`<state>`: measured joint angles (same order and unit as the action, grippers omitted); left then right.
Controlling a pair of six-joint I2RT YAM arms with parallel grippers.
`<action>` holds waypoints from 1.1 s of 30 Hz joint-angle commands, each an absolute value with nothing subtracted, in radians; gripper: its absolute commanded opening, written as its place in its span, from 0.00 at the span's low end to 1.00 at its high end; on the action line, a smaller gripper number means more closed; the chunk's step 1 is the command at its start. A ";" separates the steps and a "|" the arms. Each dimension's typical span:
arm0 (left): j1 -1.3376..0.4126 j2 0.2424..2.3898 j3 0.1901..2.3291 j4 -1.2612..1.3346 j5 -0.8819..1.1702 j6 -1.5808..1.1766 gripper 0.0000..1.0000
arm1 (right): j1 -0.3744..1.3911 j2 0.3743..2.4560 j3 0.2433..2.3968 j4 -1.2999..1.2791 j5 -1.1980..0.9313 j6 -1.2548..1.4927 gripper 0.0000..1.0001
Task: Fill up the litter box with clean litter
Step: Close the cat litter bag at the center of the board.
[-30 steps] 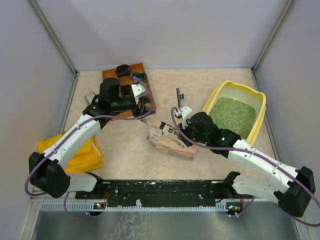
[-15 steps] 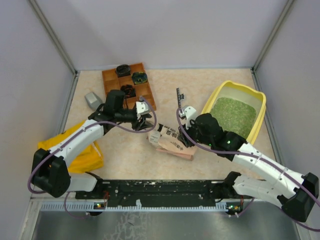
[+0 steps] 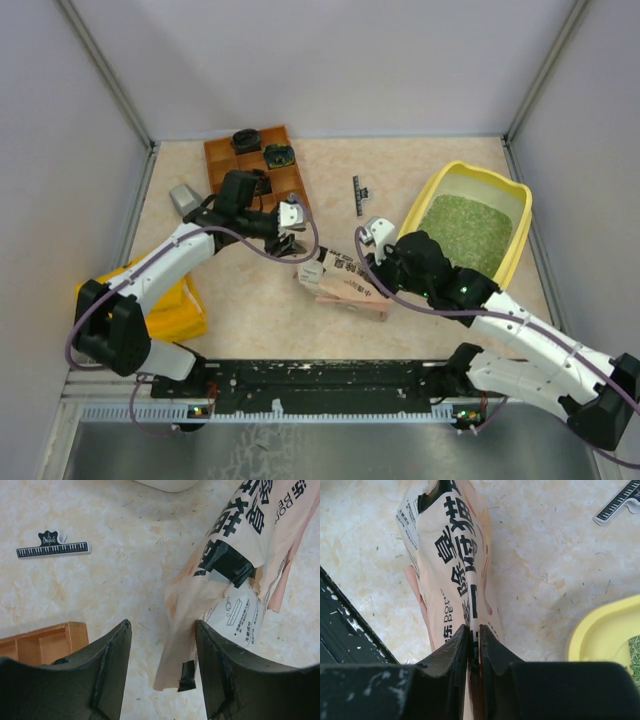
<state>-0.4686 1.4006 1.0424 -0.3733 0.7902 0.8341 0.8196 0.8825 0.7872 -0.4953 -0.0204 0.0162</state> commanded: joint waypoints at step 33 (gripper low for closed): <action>-0.321 1.433 1.139 -0.455 1.137 0.905 0.00 | 0.814 0.744 0.779 -0.460 -0.098 0.005 0.29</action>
<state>-0.3389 1.5154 1.1858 -0.6327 1.0763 0.9981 0.8196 0.7361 0.6830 -0.4587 -0.0689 -0.0460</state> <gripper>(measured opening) 0.008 0.187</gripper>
